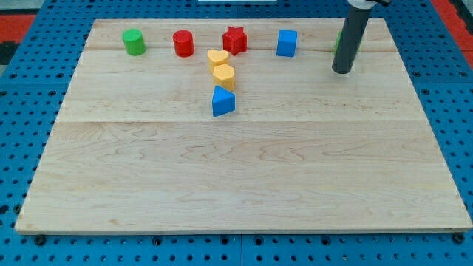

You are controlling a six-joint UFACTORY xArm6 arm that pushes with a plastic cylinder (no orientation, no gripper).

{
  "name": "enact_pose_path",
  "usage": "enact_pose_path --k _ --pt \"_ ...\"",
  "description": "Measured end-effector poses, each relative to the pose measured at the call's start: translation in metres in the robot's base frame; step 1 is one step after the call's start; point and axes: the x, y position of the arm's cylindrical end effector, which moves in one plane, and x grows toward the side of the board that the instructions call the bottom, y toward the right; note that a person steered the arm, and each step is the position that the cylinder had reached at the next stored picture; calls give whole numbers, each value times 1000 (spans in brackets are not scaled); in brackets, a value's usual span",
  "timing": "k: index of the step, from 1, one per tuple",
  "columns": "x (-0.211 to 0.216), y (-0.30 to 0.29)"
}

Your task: Point your arm at the blue triangle

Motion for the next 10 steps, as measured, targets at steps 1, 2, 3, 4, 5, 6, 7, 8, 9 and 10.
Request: enact_pose_path --k 1,2,3,4,5,6,7,8,9,10 --pt "-4 -34" --pt "-6 -55" --pt "-7 -55" --pt "-17 -55" --pt "-25 -55" --pt "-25 -55" --pt "-22 -55" --pt "-17 -55" --pt "-8 -55" --pt "5 -55"
